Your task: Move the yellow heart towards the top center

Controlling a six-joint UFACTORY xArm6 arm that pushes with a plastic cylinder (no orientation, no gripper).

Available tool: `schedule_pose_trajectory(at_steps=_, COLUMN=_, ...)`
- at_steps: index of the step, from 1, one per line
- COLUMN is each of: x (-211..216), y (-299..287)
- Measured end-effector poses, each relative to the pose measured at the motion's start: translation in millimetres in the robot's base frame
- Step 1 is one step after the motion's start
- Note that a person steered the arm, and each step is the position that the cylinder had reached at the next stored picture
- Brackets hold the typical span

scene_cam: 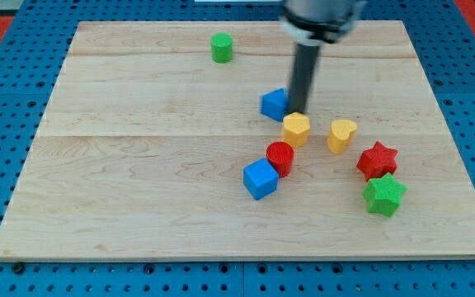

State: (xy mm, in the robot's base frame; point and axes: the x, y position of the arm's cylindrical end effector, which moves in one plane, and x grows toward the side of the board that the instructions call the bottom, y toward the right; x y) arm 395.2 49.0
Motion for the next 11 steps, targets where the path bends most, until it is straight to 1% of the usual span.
schedule_pose_trajectory(at_steps=1, x=-15, y=-79)
schedule_pose_trajectory(at_steps=2, x=-48, y=-131)
schedule_pose_trajectory(at_steps=3, x=-110, y=-150)
schedule_pose_trajectory(at_steps=4, x=-111, y=-150)
schedule_pose_trajectory(at_steps=5, x=-98, y=-109)
schedule_pose_trajectory(at_steps=6, x=-82, y=4)
schedule_pose_trajectory(at_steps=7, x=-36, y=116)
schedule_pose_trajectory(at_steps=8, x=22, y=184)
schedule_pose_trajectory(at_steps=9, x=81, y=141)
schedule_pose_trajectory(at_steps=10, x=74, y=66)
schedule_pose_trajectory(at_steps=11, x=23, y=63)
